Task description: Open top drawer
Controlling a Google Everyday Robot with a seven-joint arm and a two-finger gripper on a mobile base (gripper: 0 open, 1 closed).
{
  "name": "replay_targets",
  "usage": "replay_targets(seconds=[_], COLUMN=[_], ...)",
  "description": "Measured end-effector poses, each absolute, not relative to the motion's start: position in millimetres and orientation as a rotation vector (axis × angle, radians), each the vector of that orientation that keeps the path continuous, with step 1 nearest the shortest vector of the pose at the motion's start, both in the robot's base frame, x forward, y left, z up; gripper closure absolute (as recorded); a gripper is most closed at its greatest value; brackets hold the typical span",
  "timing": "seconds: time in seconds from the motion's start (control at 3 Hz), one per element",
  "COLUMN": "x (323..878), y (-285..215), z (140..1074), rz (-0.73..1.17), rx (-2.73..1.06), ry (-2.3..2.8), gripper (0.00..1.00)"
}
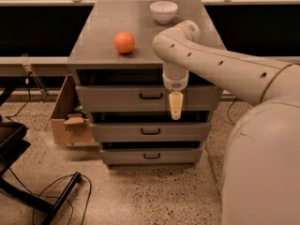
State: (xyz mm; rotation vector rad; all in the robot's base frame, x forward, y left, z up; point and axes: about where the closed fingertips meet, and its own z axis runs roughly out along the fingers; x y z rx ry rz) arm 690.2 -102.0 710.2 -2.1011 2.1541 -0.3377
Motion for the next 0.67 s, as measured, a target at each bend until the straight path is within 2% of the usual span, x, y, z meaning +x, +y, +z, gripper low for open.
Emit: replay_targets(seconds=[0.67], x=[692.2], y=[-103.7], z=[685.6], rz=[-0.19], rx=[-2.046], ry=[2.223], gripper=[0.0])
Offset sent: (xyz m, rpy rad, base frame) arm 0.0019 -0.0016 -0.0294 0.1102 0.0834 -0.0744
